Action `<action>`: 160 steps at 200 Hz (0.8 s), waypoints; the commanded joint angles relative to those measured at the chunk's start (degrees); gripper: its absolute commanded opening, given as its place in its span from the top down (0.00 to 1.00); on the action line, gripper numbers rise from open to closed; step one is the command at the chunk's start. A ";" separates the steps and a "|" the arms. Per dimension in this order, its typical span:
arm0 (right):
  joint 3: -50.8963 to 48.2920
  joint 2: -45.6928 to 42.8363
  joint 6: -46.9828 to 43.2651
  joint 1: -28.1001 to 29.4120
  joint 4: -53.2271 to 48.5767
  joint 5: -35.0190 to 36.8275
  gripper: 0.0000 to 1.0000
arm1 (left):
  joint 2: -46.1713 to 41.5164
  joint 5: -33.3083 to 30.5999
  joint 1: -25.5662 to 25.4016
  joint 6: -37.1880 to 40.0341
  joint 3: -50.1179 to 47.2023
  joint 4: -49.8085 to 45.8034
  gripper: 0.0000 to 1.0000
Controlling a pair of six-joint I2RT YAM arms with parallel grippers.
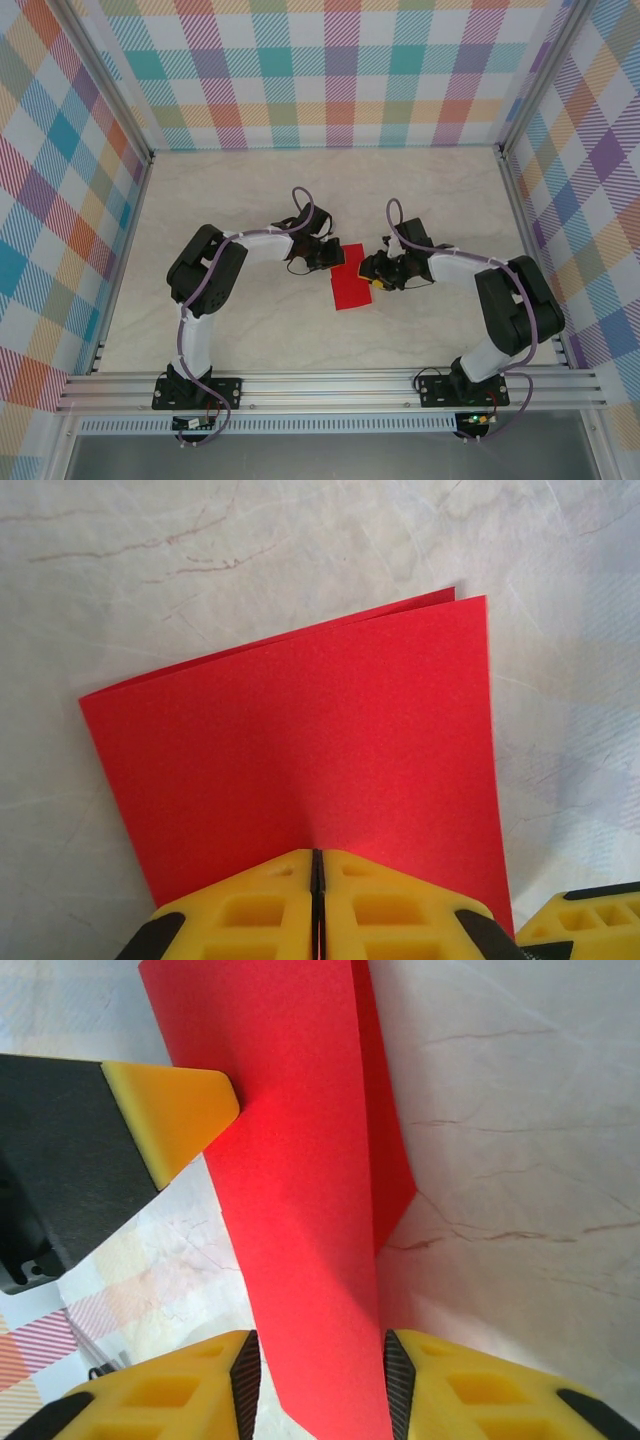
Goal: Fold a paper plane with a square sheet of paper (pick it up from the middle)
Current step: Third fold the triangle at the center of the table.
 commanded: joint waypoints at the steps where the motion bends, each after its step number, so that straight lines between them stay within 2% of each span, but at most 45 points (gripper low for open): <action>1: 2.25 2.49 -2.48 -0.35 -0.06 -4.47 0.64 | 0.84 0.43 -0.42 1.17 0.72 -2.45 0.90; 39: 4.45 5.71 -2.11 -0.46 -3.01 -3.16 0.76 | -2.22 0.32 -0.64 2.42 -0.80 -0.71 0.89; 69: 4.08 6.53 -0.27 -0.46 -1.30 -4.42 0.85 | -5.72 -0.99 -0.64 4.58 -1.85 -1.54 0.86; 87: 3.94 6.15 0.83 -0.46 -0.95 -4.87 0.89 | -9.33 -2.15 -1.13 5.87 -3.83 -1.25 0.81; 101: 3.25 5.53 2.63 -0.46 0.82 -5.95 0.93 | -13.19 -4.19 -2.17 7.95 -6.80 -0.36 0.71; 124: 2.51 4.34 5.13 -0.46 1.84 -6.01 0.94 | -19.67 -9.91 -6.04 12.90 -10.94 -1.61 0.58; 151: 2.35 3.61 5.94 -0.46 1.23 -5.49 0.93 | -24.88 -20.82 -14.80 18.10 -14.07 -3.96 0.46; 160: 2.37 3.67 5.81 -0.47 1.03 -5.61 0.93 | -25.47 -24.66 -17.90 19.48 -14.14 -4.85 0.44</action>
